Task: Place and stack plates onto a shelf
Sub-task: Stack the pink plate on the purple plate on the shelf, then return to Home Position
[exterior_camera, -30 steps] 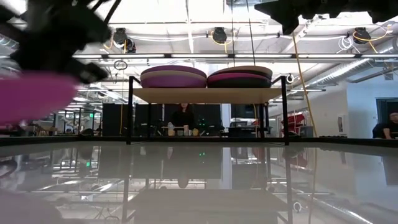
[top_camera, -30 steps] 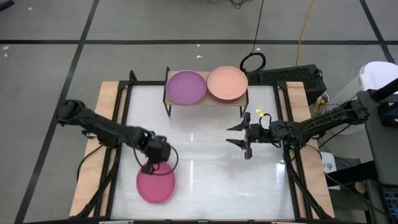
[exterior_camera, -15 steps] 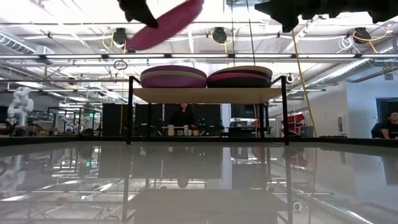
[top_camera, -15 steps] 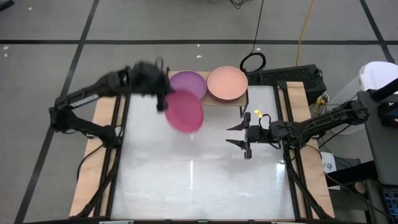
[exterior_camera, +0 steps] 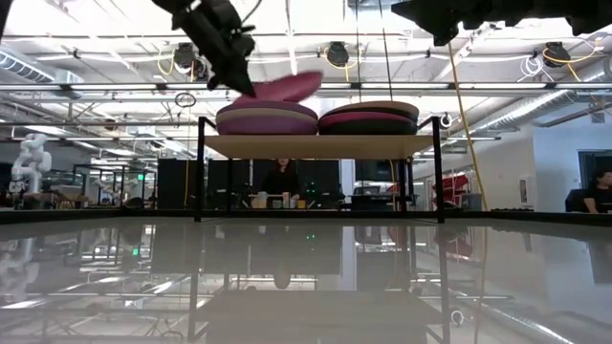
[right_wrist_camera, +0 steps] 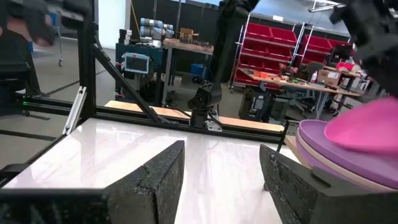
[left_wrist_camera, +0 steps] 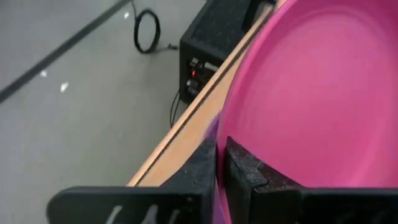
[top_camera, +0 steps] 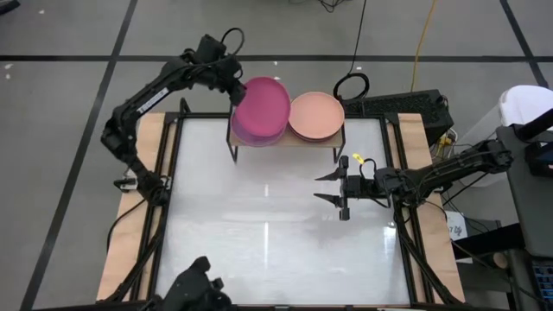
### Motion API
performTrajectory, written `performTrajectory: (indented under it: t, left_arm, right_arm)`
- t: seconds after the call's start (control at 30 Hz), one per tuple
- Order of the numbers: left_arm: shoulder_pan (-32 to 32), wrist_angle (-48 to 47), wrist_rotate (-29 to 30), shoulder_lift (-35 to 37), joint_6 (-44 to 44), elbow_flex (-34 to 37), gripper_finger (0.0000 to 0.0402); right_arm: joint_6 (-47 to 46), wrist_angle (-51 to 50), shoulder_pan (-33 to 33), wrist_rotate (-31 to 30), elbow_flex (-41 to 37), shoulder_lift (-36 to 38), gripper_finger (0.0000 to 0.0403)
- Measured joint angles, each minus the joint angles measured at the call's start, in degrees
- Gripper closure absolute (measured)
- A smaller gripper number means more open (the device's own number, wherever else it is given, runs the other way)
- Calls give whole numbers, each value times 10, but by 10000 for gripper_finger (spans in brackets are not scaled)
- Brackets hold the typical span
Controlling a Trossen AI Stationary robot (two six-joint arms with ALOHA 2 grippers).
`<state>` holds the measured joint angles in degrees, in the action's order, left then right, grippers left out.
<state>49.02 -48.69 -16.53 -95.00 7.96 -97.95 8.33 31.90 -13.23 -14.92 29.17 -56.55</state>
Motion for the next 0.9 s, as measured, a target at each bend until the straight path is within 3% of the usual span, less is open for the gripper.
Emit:
performTrajectory:
  t: [0.37, 0.7, 0.8, 0.9]
  left_arm:
    - [-9, -31, -1, -6, 17, 0, 307]
    - [-27, -56, 0, 23, 23, -1, 211]
    - [-30, -57, 0, 51, 25, 0, 204]
    - [-44, -53, 0, 103, 53, 2, 222]
  right_arm:
    - [13, 0, 0, -3, 0, 0, 214]
    - [11, 0, 7, -5, 0, 0, 214]
    - [10, -17, 9, -5, 0, 16, 214]
    - [12, -65, 8, -2, 0, 60, 216]
